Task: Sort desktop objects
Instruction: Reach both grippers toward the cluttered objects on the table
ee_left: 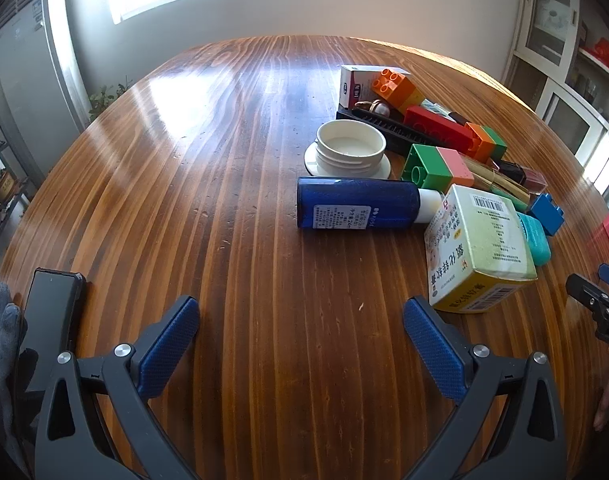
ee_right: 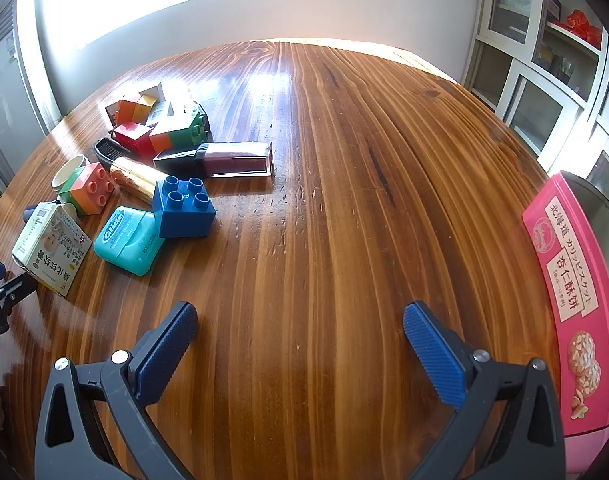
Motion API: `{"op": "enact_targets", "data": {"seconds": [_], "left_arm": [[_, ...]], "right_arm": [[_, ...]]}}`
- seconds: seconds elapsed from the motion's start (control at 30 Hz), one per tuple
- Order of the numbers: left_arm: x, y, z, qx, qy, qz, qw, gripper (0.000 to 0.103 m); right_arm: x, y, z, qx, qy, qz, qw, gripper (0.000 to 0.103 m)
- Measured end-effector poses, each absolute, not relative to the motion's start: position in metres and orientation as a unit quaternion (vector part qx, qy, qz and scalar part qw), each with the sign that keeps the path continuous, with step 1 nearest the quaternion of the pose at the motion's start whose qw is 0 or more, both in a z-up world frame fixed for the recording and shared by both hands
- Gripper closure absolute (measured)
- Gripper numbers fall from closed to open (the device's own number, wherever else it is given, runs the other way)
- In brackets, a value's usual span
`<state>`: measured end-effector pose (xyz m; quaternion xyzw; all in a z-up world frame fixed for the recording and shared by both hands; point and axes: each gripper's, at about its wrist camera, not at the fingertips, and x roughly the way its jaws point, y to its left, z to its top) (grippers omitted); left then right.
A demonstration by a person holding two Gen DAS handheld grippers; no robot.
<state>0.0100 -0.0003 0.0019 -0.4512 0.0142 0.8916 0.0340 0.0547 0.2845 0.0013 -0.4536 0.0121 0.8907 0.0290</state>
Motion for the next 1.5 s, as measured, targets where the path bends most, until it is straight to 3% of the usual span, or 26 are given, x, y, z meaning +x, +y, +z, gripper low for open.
{"op": "enact_targets", "data": {"seconds": [0.67, 0.97, 1.23, 1.3, 1.37, 1.4, 1.5], "left_arm": [[0.021, 0.001, 0.003, -0.451, 0.01, 0.892, 0.025, 0.0], [0.042, 0.021, 0.018, -0.41, 0.008, 0.907, 0.092, 0.0], [0.015, 0.059, 0.023, -0.417, 0.025, 0.902, 0.106, 0.0], [0.009, 0.063, 0.018, -0.428, 0.021, 0.896, 0.114, 0.006], [0.004, 0.067, 0.011, -0.439, 0.019, 0.89, 0.122, 0.021], [0.002, 0.069, 0.009, -0.437, 0.024, 0.891, 0.119, 0.021], [-0.001, 0.07, 0.009, -0.428, 0.03, 0.895, 0.123, 0.037]], "right_arm": [[0.057, 0.284, 0.001, -0.453, 0.014, 0.891, 0.034, 0.0], [0.057, 0.284, 0.001, -0.454, 0.014, 0.89, 0.034, 0.0], [0.057, 0.284, 0.002, -0.453, 0.014, 0.891, 0.033, 0.0], [0.057, 0.284, 0.002, -0.453, 0.014, 0.891, 0.033, 0.0], [0.057, 0.284, 0.002, -0.453, 0.014, 0.891, 0.033, 0.0], [0.057, 0.284, 0.002, -0.453, 0.014, 0.891, 0.033, 0.0], [0.058, 0.284, 0.002, -0.453, 0.014, 0.891, 0.032, 0.0]]}}
